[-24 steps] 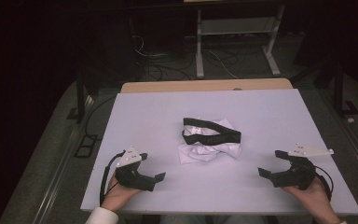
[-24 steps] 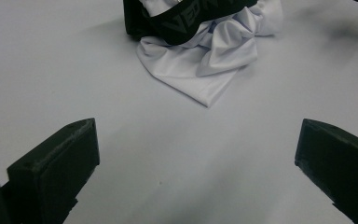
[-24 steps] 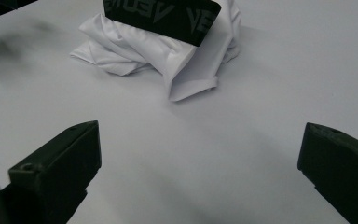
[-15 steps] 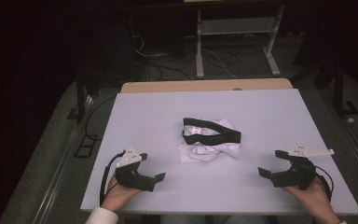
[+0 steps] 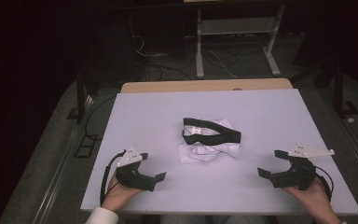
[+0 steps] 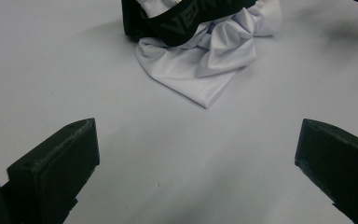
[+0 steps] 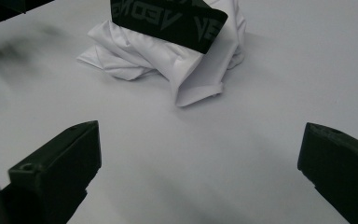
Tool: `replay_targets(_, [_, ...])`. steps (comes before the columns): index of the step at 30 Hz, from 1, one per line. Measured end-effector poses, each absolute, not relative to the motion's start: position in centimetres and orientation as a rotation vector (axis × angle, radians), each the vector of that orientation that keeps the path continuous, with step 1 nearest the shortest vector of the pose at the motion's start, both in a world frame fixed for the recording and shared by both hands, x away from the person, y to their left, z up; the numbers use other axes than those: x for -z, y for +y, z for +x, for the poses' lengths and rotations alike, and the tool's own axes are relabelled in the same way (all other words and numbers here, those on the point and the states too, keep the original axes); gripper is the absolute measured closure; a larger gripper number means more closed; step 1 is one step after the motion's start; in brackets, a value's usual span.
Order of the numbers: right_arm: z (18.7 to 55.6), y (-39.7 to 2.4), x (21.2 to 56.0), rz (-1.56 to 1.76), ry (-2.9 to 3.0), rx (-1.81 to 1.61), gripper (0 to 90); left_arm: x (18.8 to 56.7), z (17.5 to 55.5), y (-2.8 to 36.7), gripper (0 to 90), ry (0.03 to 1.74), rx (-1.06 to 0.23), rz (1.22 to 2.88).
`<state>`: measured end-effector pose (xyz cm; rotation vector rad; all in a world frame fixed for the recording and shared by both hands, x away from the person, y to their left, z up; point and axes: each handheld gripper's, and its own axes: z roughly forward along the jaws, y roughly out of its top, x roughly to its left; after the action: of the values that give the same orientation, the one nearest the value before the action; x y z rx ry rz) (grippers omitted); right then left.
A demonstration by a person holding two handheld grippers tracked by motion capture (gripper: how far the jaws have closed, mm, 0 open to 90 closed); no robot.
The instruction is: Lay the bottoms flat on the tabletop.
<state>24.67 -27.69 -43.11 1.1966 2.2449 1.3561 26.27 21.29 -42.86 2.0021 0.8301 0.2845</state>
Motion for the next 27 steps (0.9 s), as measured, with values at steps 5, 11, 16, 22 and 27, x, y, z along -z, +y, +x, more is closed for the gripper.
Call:
replay_targets(5, [24.8,-27.6,42.6,1.196,2.244,-1.361,0.0,42.7,26.4,21.3,0.0,0.832,-0.291,2.001])
replay_targets(11, [25.6,-27.4,41.8,1.198,2.237,-1.367,0.0,42.0,27.0,21.0,0.0,0.825,-0.31,2.004])
replay_targets(16, [26.2,-27.1,41.2,1.191,2.244,-1.366,0.0,41.5,27.3,20.5,0.0,0.802,-0.317,2.023])
replay_targets(22, [26.8,-26.8,40.6,1.181,2.249,-1.362,0.0,40.8,28.0,19.9,0.0,0.782,-0.319,2.031])
replay_targets(27, [27.4,-26.5,40.0,1.165,2.257,-1.354,0.0,40.4,28.7,19.6,0.0,0.777,-0.318,2.046])
